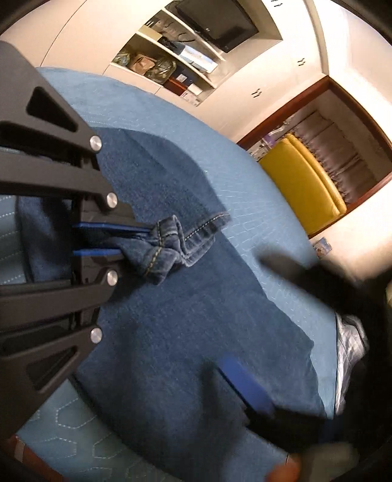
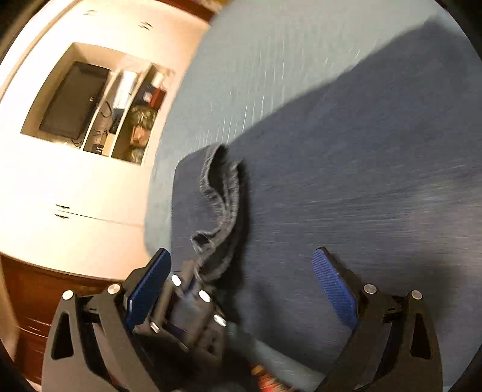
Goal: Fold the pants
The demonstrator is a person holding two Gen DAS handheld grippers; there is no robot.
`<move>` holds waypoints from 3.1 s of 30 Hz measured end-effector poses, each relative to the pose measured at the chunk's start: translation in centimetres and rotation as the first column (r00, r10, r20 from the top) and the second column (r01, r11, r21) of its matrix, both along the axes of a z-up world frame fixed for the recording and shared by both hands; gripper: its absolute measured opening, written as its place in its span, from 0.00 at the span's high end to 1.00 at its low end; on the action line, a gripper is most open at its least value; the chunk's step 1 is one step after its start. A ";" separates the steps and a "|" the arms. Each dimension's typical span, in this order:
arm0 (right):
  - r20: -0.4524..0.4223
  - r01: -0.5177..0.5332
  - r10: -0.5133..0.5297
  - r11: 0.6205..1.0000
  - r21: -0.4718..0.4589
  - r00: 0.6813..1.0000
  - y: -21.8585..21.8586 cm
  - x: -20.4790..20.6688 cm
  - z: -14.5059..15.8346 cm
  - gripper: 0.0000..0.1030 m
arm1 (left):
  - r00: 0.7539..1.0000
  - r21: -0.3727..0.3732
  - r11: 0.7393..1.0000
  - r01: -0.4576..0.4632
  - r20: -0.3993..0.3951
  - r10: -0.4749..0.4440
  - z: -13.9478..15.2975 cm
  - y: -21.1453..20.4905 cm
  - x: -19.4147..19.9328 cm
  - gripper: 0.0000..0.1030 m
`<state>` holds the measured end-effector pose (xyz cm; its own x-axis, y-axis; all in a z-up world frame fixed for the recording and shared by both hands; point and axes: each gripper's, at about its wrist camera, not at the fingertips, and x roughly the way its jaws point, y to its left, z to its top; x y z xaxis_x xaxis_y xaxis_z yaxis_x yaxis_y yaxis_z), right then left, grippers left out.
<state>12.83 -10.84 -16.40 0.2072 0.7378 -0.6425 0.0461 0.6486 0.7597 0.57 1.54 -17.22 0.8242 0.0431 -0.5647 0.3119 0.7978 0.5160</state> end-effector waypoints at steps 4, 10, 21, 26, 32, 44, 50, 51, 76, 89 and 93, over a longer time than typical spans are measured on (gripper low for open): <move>-0.081 -0.083 0.083 0.997 0.002 0.993 3.8 2.9 -1.9 0.08 | 0.999 0.010 1.000 0.021 0.032 -0.021 0.5 -0.1 -1.1 0.91; 0.007 -0.159 0.159 0.987 -0.006 0.987 5.8 4.8 0.1 0.71 | 0.988 0.087 0.993 0.084 0.119 -0.095 2.0 -1.9 -2.6 0.91; 0.089 -0.006 0.029 0.968 -0.251 0.996 -5.4 2.2 1.0 0.79 | 0.953 0.130 0.950 0.283 0.076 -0.294 -0.1 -10.7 -2.3 0.91; 0.097 0.019 0.008 0.961 -0.275 0.995 -6.3 2.3 -1.0 0.81 | 0.951 0.143 0.943 0.300 0.034 -0.308 -1.9 -11.6 -1.6 0.91; 0.130 0.052 -0.012 0.951 -0.306 0.991 -7.3 1.4 -1.0 0.74 | 0.934 -0.244 0.942 0.230 -0.218 -0.284 1.0 -7.0 1.7 0.58; 0.458 0.150 0.252 0.722 -0.676 0.853 2.1 -4.4 4.9 0.64 | 0.935 -0.434 0.851 -0.296 -0.312 0.166 6.1 9.8 14.6 0.73; 0.380 0.154 0.237 0.633 -0.759 0.894 3.9 -5.4 -0.6 0.62 | 0.889 -0.291 0.899 -0.327 -0.418 0.188 2.0 10.7 20.5 0.75; 0.377 0.157 0.235 0.626 -0.764 0.896 4.0 -5.5 -0.7 0.61 | 0.891 -0.293 0.901 -0.321 -0.416 0.182 1.9 10.8 20.7 0.75; 0.367 0.166 0.197 0.636 -0.753 0.909 2.4 -6.6 -0.6 0.59 | 0.912 -0.382 0.861 -0.337 -0.361 0.197 1.8 12.3 6.1 0.59; 0.389 0.179 0.214 0.628 -0.757 0.896 2.8 -7.3 -0.9 0.59 | 0.863 -0.643 0.631 -0.435 -0.497 0.089 0.5 16.3 3.5 0.30; 0.413 0.200 0.230 0.611 -0.766 0.881 3.2 -8.0 -1.1 0.59 | 0.894 -0.496 0.792 -0.357 -0.426 0.137 0.1 13.9 2.5 0.38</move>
